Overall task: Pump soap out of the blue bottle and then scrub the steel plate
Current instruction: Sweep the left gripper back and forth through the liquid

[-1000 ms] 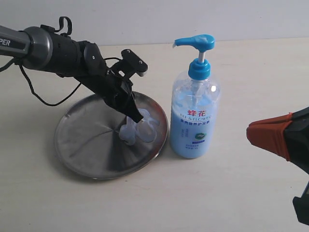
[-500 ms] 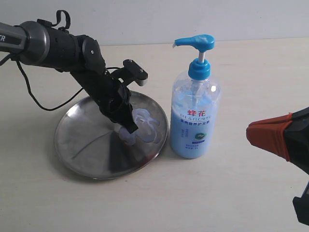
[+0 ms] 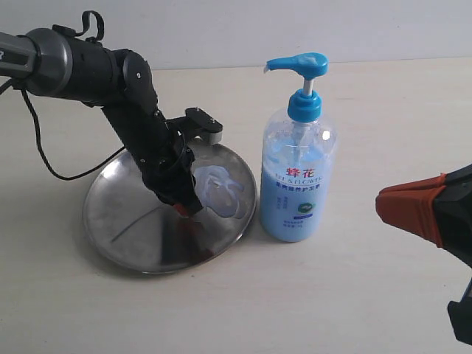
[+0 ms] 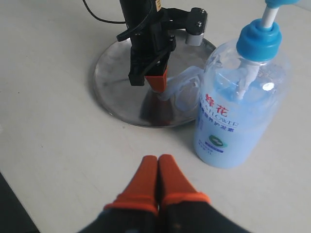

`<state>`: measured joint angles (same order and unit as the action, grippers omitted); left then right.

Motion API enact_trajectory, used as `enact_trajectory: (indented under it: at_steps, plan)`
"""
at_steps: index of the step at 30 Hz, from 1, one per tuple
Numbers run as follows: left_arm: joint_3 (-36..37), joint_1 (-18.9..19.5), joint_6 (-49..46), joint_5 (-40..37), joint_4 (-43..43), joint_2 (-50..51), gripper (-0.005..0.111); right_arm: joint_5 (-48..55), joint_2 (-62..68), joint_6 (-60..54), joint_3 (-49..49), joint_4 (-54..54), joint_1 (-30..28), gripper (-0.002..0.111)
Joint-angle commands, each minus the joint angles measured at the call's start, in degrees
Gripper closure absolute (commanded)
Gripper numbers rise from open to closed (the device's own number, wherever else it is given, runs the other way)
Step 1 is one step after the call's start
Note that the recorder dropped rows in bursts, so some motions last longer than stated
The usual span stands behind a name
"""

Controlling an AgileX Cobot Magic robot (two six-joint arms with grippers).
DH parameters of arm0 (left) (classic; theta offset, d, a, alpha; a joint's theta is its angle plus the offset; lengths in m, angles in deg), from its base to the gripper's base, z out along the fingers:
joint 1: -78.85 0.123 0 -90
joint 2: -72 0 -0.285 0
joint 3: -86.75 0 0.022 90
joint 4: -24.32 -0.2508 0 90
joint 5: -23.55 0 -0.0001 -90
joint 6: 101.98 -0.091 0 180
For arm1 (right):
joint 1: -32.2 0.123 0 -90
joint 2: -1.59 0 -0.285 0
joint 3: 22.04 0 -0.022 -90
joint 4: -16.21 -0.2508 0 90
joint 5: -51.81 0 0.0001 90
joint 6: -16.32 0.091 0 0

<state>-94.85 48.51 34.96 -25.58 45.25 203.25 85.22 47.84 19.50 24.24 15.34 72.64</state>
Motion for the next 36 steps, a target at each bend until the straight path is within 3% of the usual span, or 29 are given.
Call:
enact_trajectory:
  at_steps: [1, 22, 28, 36]
  plan:
    - [0.7, 0.1, 1.7, 4.1, -1.9, 1.3, 0.107, -0.2, -0.4, -0.5, 0.0, -0.3, -0.1, 0.108]
    - [0.7, 0.1, 1.7, 26.5, -4.7, 1.5, 0.107, -0.2, -0.4, -0.5, 0.0, -0.3, -0.1, 0.108]
    - [0.7, 0.1, 1.6, 26.0, -5.4, 4.1, 0.107, -0.2, -0.4, -0.5, 0.0, -0.3, -0.1, 0.108]
    - [0.7, 0.1, 1.5, 18.6, -5.8, 4.3, 0.107, -0.2, -0.4, -0.5, 0.0, -0.3, -0.1, 0.108]
